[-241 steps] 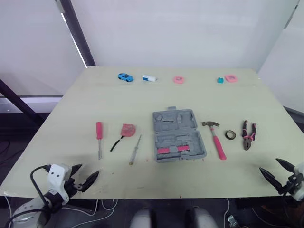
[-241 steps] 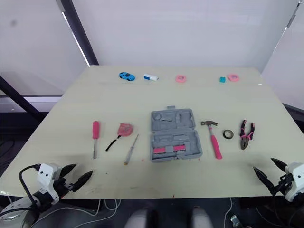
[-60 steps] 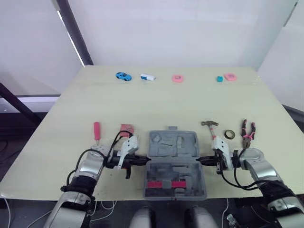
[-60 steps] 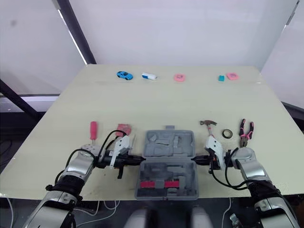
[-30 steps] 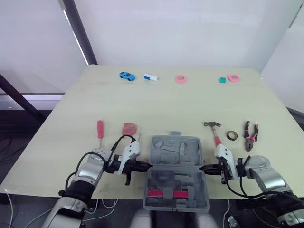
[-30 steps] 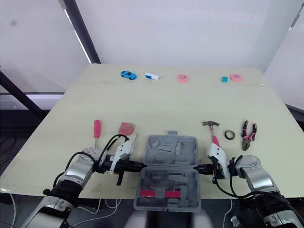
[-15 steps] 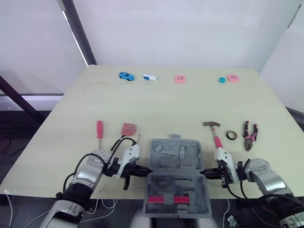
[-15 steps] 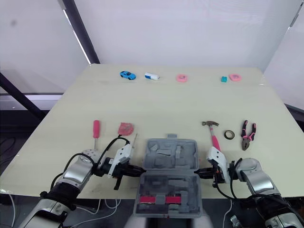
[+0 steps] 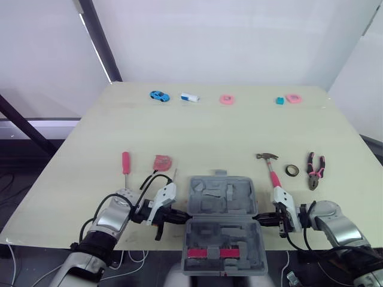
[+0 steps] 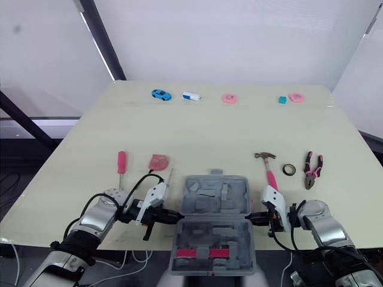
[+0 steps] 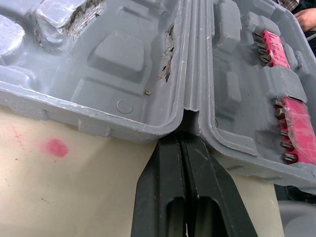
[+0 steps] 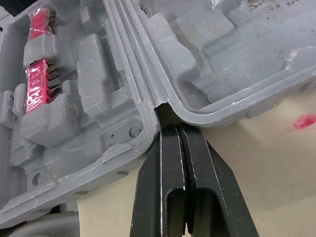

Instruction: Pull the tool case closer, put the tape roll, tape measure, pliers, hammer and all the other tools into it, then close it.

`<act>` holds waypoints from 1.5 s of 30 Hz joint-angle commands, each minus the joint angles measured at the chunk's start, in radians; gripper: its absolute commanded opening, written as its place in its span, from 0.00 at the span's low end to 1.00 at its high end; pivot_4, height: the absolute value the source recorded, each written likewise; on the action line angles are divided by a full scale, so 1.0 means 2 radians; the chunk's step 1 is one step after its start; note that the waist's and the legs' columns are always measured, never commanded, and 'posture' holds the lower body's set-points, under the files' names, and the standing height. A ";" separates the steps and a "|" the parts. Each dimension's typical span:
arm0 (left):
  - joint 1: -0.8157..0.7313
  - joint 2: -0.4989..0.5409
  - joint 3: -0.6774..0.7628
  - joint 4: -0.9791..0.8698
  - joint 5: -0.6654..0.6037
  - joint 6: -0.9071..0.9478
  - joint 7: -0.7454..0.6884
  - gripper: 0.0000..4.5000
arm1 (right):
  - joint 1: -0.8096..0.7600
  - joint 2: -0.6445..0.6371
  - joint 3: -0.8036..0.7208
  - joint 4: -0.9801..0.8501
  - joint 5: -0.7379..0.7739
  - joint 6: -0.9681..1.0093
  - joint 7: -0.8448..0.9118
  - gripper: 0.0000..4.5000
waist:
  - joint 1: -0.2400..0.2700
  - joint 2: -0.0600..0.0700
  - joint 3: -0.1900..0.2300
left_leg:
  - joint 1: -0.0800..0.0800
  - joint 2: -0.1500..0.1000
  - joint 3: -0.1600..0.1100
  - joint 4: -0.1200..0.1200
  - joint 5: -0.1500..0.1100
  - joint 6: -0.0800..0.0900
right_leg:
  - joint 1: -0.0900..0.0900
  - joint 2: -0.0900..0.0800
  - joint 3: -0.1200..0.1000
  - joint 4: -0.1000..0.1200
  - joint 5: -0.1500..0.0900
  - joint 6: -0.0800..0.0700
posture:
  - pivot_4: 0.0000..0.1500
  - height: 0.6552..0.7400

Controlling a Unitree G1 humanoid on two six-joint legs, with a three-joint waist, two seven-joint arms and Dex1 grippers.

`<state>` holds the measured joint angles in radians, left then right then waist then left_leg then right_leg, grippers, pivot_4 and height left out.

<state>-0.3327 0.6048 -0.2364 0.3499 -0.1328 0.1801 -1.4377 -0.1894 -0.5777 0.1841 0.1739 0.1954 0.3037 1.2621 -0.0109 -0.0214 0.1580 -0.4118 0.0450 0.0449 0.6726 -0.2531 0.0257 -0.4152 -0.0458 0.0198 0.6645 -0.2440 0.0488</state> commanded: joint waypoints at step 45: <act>-0.015 0.001 0.006 0.049 0.002 -0.018 0.017 0.02 | 0.014 -0.017 -0.022 -0.004 0.024 -0.015 -0.016 0.00 | 0.001 0.000 0.000 | 0.003 0.000 0.000 0.000 0.000 0.000 | 0.003 0.000 0.000 0.000 0.000 0.000 | 1.00 1.00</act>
<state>-0.3767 0.5851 -0.2375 0.4426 -0.1430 0.1394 -1.4338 -0.1736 -0.5957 0.1782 0.1778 0.2211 0.2914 1.2313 -0.0084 -0.0211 0.1578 -0.4066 0.0451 0.0451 0.6727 -0.2530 0.0257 -0.4101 -0.0457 0.0203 0.6648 -0.2441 0.0487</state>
